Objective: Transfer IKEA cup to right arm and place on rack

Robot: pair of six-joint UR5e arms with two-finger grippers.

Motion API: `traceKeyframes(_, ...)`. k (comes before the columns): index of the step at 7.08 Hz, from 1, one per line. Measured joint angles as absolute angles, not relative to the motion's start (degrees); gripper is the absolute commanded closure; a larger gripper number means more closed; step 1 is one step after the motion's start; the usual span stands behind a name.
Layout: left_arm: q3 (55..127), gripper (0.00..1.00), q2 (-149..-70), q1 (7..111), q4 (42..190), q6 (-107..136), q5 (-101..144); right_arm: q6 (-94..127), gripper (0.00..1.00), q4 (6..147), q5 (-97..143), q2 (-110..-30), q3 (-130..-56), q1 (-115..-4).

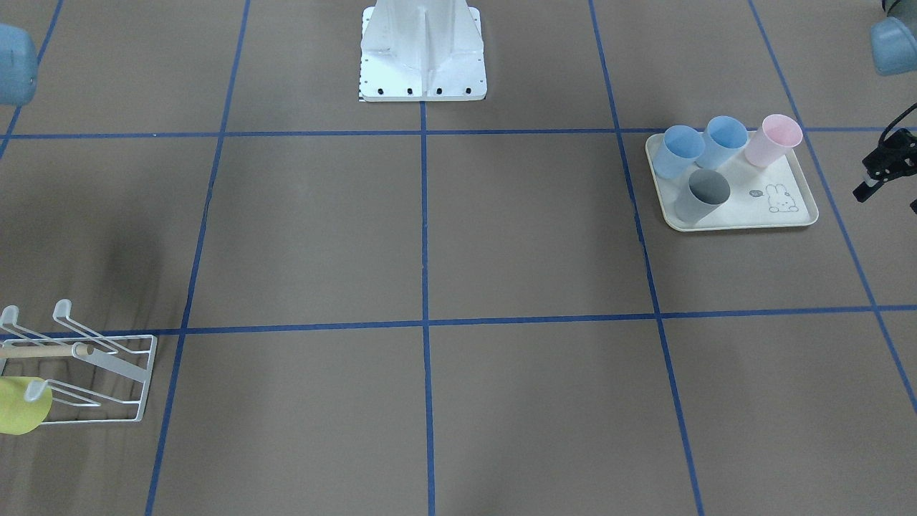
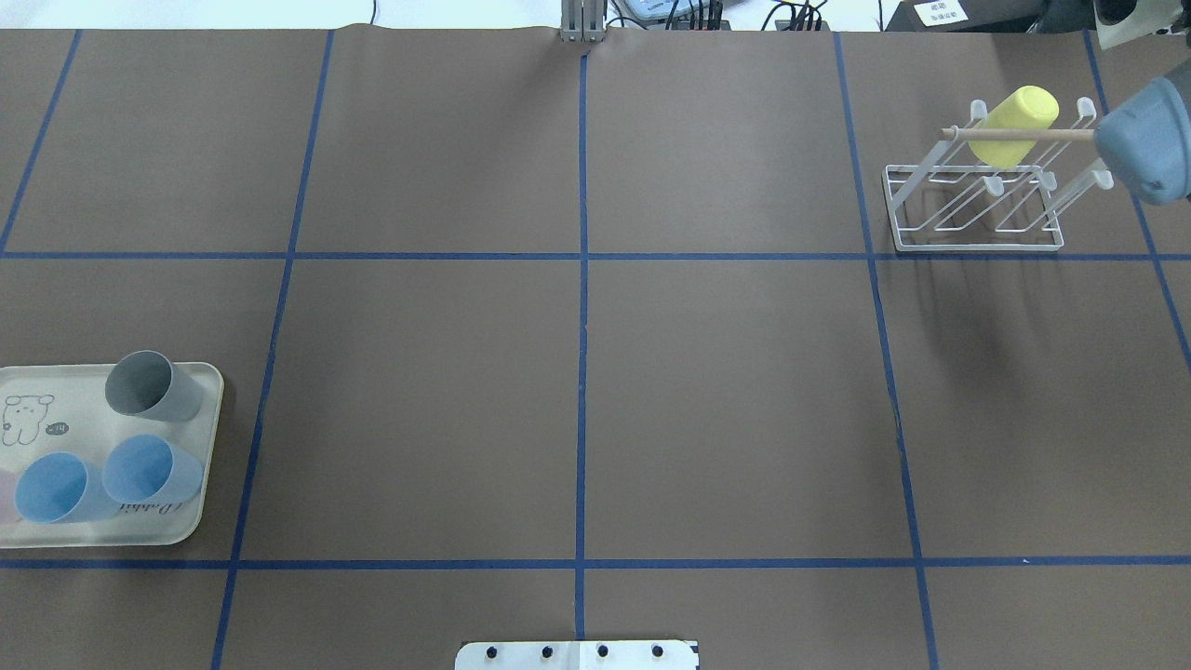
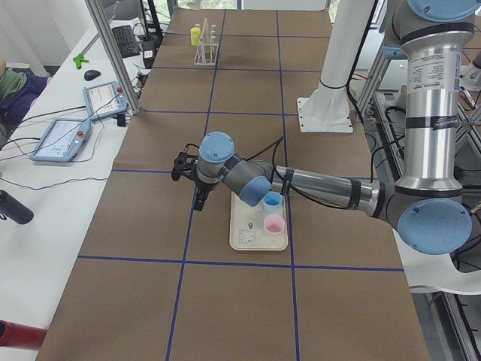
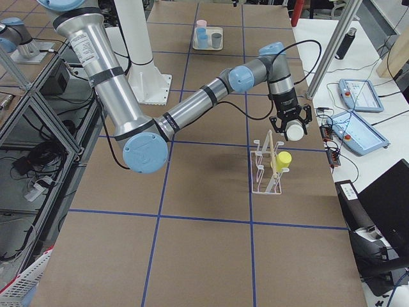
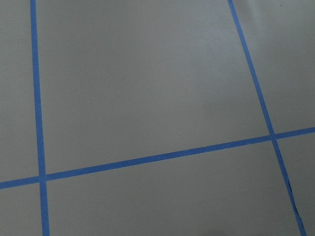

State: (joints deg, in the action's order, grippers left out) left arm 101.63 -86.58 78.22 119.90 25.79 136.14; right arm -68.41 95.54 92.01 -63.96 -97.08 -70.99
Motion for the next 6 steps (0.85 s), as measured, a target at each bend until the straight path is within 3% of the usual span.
traceKeyframes(1,101.66,0.00,-86.57,78.22,119.94,25.92,136.14,-72.94,0.87,90.50,91.02,-63.42,-91.59,-71.34)
traceKeyframes(3,101.75,0.00,-86.48,78.21,119.97,26.13,136.14,-78.62,0.83,83.72,89.64,-62.93,-84.40,-71.32)
traceKeyframes(6,101.80,0.00,-86.22,78.14,119.99,26.19,136.14,-79.74,0.74,81.84,88.89,-65.00,-82.74,-69.79)
